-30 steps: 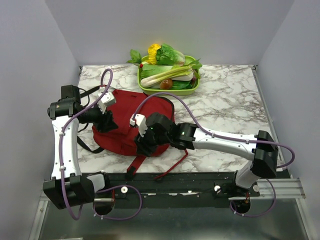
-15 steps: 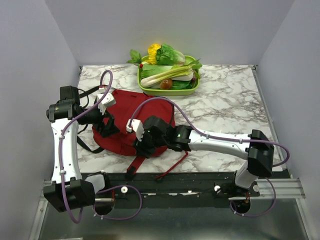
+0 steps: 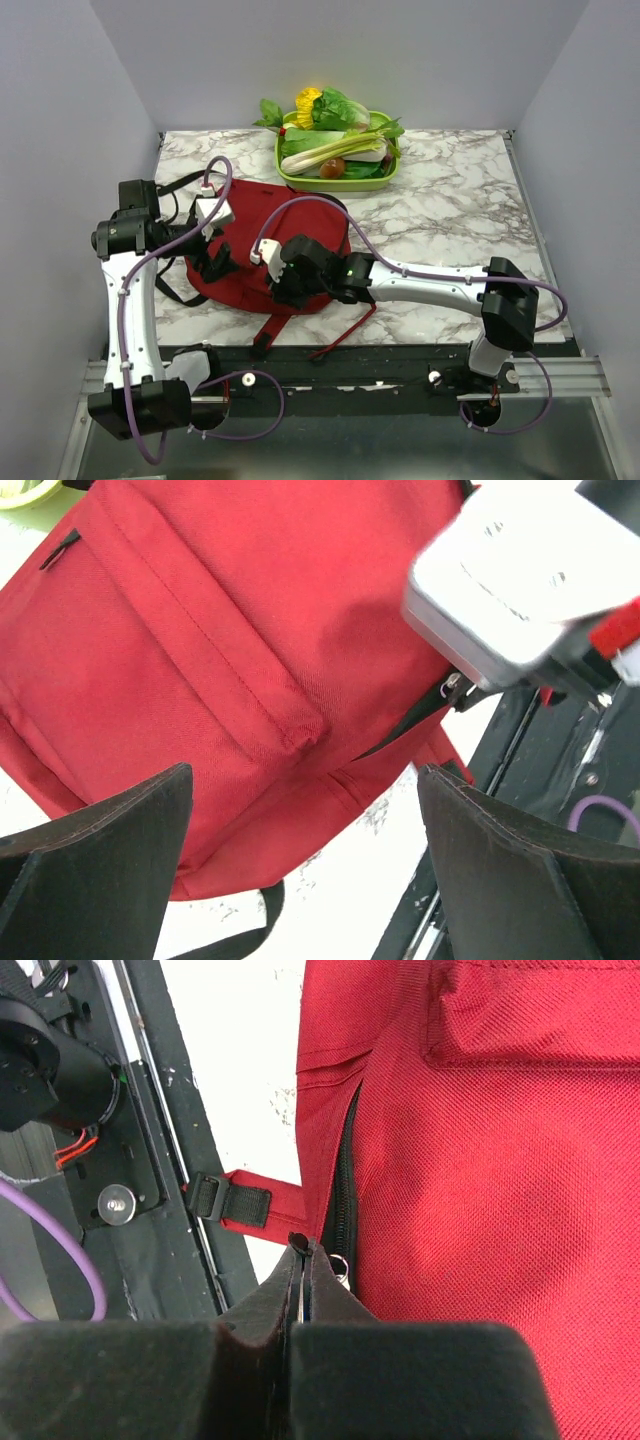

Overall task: Pack the student bag
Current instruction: Zip the student bag at the center of the board.

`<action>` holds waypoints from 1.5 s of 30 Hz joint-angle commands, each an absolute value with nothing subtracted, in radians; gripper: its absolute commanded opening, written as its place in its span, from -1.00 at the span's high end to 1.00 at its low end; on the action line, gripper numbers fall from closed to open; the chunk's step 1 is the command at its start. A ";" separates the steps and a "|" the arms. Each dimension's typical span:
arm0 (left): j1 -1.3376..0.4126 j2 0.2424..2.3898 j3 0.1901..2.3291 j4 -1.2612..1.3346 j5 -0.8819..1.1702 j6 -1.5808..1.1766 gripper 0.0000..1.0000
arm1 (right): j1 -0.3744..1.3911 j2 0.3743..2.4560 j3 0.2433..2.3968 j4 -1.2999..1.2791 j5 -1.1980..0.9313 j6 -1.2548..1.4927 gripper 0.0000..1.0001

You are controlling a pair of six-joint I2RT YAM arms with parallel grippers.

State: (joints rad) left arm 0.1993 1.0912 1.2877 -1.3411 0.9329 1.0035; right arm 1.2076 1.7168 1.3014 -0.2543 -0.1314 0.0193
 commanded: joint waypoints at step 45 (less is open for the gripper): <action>-0.425 0.870 0.632 -0.691 0.785 0.999 -0.38 | 1.152 1.477 1.131 -0.233 0.041 0.454 0.99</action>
